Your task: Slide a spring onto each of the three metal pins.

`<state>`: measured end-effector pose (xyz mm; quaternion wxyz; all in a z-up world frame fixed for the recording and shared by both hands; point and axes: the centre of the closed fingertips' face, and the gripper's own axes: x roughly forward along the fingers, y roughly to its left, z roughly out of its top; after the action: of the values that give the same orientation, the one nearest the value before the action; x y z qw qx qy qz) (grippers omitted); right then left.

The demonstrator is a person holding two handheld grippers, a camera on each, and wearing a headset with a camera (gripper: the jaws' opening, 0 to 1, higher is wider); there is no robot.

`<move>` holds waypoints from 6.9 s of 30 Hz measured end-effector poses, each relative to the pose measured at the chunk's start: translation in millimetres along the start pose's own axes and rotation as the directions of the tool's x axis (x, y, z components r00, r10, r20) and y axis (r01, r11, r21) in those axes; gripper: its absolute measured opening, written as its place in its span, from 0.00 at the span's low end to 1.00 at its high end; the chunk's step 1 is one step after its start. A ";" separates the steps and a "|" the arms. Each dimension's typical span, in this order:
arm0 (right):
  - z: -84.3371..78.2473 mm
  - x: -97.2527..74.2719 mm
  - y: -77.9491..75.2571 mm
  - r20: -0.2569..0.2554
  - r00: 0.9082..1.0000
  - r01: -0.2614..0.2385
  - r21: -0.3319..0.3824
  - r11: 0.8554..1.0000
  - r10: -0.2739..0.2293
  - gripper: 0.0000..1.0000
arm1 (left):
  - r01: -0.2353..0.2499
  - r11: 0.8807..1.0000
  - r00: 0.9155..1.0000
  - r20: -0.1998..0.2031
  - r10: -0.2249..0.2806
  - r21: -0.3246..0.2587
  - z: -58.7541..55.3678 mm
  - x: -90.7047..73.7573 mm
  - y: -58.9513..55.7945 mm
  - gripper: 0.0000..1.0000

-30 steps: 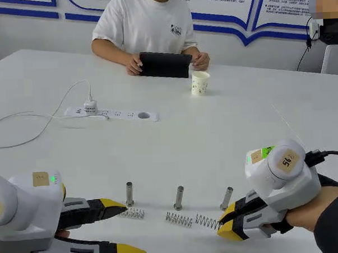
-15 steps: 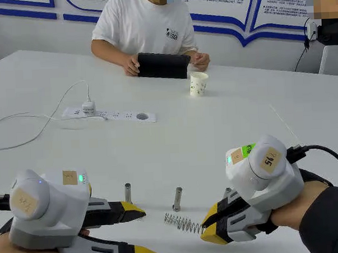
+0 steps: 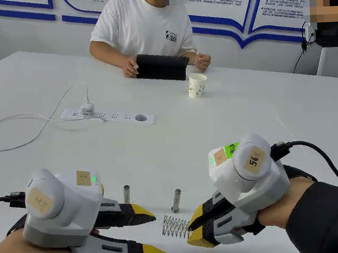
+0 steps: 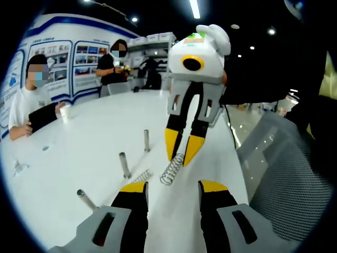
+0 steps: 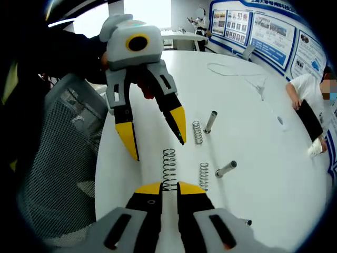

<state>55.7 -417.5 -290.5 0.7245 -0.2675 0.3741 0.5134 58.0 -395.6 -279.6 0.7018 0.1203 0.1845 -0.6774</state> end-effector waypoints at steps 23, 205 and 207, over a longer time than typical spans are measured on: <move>4.5 3.4 18.5 -0.018 0.998 -0.063 -0.107 0.992 0.061 0.12 | 0.056 0.995 0.998 -0.023 -0.054 0.077 -4.5 10.0 -13.9 0.13; -56.9 -65.0 -109.3 -0.102 0.979 0.192 0.179 0.965 -0.176 0.12 | -0.189 0.977 0.978 0.068 0.196 -0.101 -19.2 -56.7 29.0 0.43; -58.0 -63.1 -109.9 -0.106 0.979 0.192 0.180 0.965 -0.175 0.12 | -0.190 0.976 0.978 0.068 0.198 -0.102 -19.2 -57.0 29.3 0.43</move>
<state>131.7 -532.7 -272.0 0.7735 -0.2536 0.4269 0.3938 84.5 -334.3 -275.3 0.7761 0.0780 0.1764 -0.6003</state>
